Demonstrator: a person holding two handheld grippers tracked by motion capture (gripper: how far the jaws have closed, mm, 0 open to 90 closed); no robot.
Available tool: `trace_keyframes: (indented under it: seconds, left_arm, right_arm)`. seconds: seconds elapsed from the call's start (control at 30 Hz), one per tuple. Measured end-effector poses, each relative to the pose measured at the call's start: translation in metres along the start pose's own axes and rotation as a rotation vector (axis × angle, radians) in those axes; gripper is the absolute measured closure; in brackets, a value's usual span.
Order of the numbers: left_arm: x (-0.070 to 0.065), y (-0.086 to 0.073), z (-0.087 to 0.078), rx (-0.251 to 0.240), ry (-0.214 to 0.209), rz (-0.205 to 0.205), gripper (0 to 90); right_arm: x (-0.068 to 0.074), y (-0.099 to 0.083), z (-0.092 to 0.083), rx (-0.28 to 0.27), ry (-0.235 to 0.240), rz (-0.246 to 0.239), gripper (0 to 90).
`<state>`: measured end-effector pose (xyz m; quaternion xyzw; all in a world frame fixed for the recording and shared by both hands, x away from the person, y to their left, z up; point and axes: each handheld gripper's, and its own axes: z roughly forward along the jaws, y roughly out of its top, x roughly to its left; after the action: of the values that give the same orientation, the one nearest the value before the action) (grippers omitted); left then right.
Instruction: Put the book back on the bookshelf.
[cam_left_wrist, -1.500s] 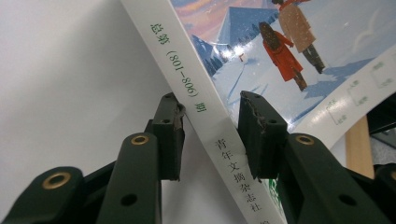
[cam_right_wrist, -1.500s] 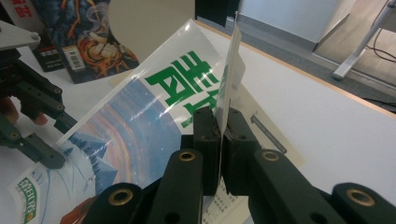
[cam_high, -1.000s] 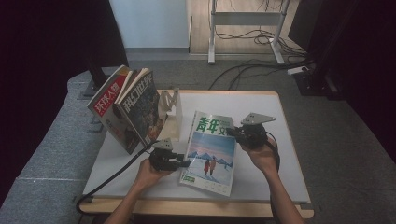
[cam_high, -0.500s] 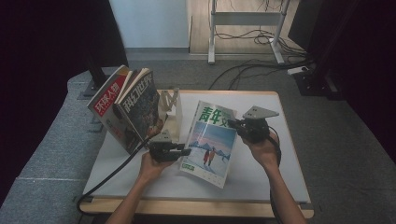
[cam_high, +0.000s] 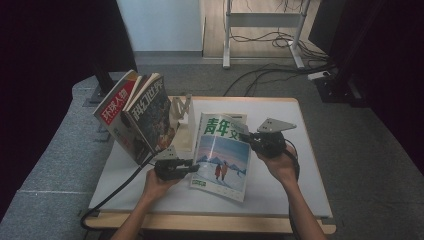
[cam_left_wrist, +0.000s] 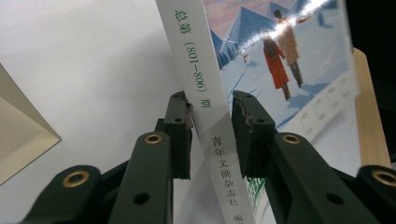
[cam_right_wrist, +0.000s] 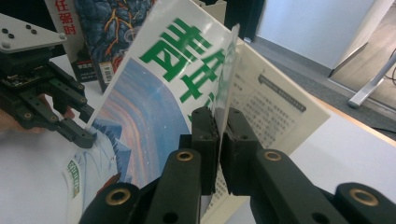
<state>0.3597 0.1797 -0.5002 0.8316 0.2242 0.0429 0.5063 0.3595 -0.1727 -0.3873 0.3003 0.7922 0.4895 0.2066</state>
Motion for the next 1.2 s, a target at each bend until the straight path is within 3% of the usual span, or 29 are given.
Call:
trace_keyframes:
  seconds: [0.1, 0.2, 0.3, 0.53, 0.77, 0.93, 1.03, 1.1, 1.2]
  left_arm:
    - [-0.002, -0.002, -0.004, -0.003, -0.013, 0.011, 70.9]
    - [-0.006, -0.004, -0.009, -0.005, -0.025, 0.027, 72.3]
    - [-0.011, -0.005, -0.013, 0.000, -0.033, 0.049, 73.6]
    - [-0.017, -0.008, -0.021, 0.007, -0.034, 0.085, 74.6]
    - [-0.019, -0.012, -0.023, -0.008, -0.035, 0.107, 74.6]
    - [-0.018, -0.017, -0.026, -0.028, -0.041, 0.104, 74.6]
    - [-0.021, -0.019, -0.029, -0.033, -0.036, 0.117, 74.6]
    - [-0.023, -0.020, -0.030, -0.032, -0.030, 0.129, 74.7]
    - [-0.026, -0.021, -0.031, -0.030, -0.025, 0.145, 74.6]
  right_arm:
    - [-0.003, -0.003, -0.001, 0.011, -0.012, 0.003, 83.1]
    - [-0.008, -0.006, -0.004, -0.013, 0.014, 0.042, 83.8]
    - [-0.008, -0.006, -0.005, -0.026, 0.013, 0.047, 83.1]
    - [-0.001, 0.004, -0.007, -0.050, 0.036, 0.014, 79.5]
    - [0.000, 0.002, -0.011, -0.051, 0.030, -0.020, 62.9]
    - [-0.001, -0.007, -0.011, -0.029, 0.017, -0.018, 47.2]
    - [-0.004, -0.012, -0.007, -0.017, 0.041, 0.004, 42.7]
    - [-0.004, -0.015, -0.003, -0.006, 0.081, 0.021, 41.3]
    - [0.000, -0.016, 0.003, 0.008, 0.121, 0.016, 42.4]
